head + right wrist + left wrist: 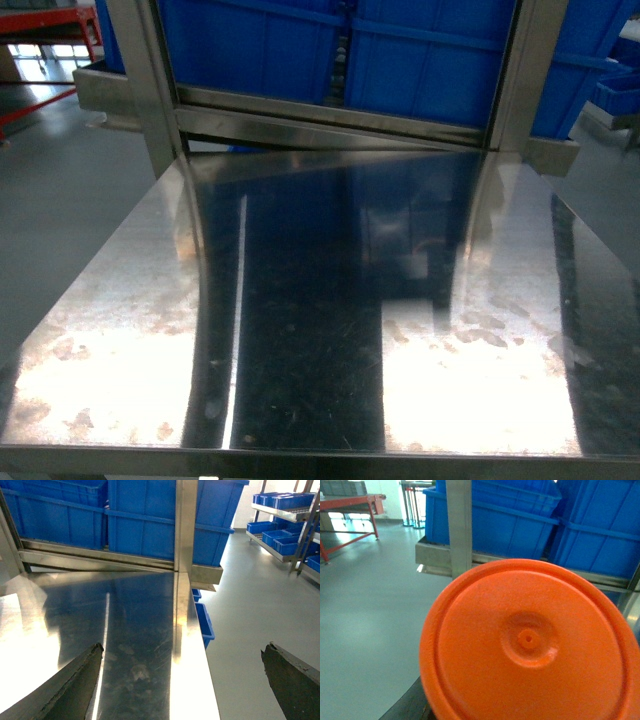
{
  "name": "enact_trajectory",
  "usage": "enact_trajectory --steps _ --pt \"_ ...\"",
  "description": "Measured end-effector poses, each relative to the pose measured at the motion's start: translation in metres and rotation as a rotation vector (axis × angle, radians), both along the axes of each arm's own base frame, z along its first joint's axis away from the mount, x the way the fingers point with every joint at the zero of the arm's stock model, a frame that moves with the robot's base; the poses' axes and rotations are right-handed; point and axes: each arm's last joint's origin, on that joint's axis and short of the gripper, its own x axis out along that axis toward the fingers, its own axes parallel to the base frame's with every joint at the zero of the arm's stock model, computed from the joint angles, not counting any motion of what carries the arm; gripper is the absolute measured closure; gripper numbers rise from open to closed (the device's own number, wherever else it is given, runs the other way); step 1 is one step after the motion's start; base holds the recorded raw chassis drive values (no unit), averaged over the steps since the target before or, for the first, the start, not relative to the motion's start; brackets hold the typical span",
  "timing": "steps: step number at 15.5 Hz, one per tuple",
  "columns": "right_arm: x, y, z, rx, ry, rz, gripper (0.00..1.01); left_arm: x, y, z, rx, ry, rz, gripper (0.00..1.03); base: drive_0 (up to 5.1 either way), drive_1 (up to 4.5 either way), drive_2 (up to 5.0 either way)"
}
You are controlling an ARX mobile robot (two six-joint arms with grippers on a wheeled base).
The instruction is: Pick capacitor and pack into box
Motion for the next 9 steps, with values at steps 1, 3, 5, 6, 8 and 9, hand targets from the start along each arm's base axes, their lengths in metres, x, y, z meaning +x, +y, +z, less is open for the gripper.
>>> enact_trajectory --steps 1,3,5,6,8,9 --pt "0.000 0.000 0.000 0.000 0.000 0.000 0.03 -0.006 0.000 -0.008 0.000 0.010 -0.001 0.58 0.0 0.00 0.0" --pt "0.000 0.000 0.000 0.000 0.000 0.000 0.03 -0.017 0.000 -0.016 0.000 -0.001 -0.001 0.58 0.0 0.00 0.0" --pt "0.000 0.000 0.000 0.000 0.000 0.000 0.03 -0.026 0.000 -0.025 0.000 -0.001 -0.001 0.58 0.0 0.00 0.0" --pt "0.000 0.000 0.000 0.000 0.000 0.000 0.03 -0.031 0.000 -0.029 0.000 0.003 -0.001 0.58 0.0 0.00 0.0" --pt "0.000 0.000 0.000 0.000 0.000 0.000 0.03 -0.038 0.000 -0.035 0.000 0.003 -0.001 0.58 0.0 0.00 0.0" --pt "0.000 0.000 0.000 0.000 0.000 0.000 0.03 -0.042 0.000 -0.038 0.000 0.000 -0.001 0.58 0.0 0.00 0.0"
